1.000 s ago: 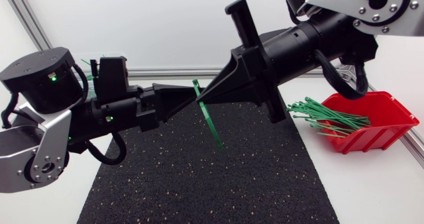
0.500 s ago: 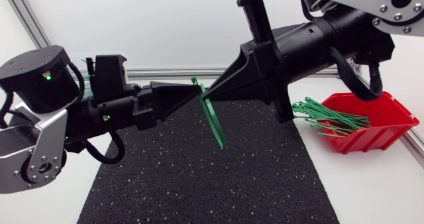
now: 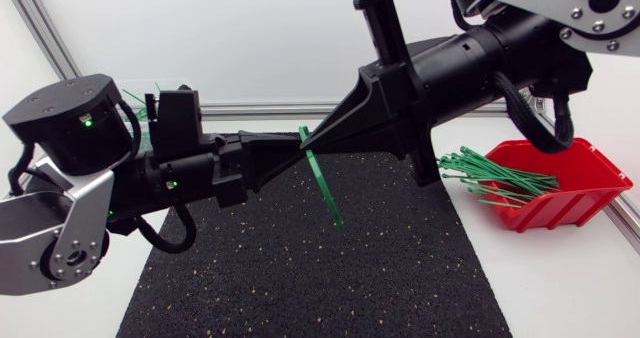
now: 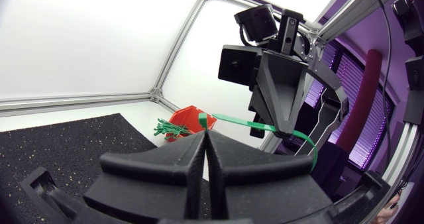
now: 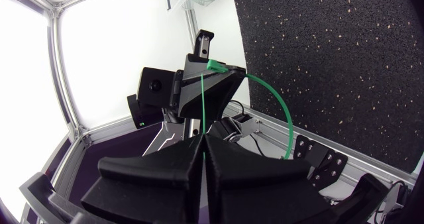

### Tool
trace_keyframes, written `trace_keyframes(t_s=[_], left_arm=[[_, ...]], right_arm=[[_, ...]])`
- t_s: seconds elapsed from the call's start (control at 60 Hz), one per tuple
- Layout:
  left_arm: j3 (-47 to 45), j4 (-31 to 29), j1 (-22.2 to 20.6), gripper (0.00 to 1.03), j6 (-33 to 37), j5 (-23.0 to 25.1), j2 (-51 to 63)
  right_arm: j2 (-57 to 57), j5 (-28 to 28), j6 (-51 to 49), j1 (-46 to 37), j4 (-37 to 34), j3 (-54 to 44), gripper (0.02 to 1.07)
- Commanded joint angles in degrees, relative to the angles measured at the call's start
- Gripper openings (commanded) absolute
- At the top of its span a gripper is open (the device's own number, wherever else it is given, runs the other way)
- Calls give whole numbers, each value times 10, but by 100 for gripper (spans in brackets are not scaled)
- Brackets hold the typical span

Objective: Take a green cable tie from the red box, thread the tail through the head to close it, then place it in the transparent bin on the left.

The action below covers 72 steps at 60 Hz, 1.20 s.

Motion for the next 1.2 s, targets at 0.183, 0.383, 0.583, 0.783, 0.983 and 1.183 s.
trace_keyframes(t_s=[0.183,0.383,0.583,0.783,0.983,1.183], left_arm=[[-10,9,11,3,-3,0,-11],[-11,8,10,3,-3,0,-19],[-12,7,4,3,-4,0,-18],[-12,7,0,3,-6,1,-18],[-14,7,-1,3,-6,1,-29],[-16,6,-3,3,-7,2,-32]], right_arm=[[-5,-2,17,1,4,-10,8],[-4,-2,17,1,7,-12,8],[-4,-2,17,-3,7,-12,8],[-3,-2,17,-3,8,-12,8],[-1,-2,17,-3,9,-12,8],[-1,-2,17,-8,10,-13,8]])
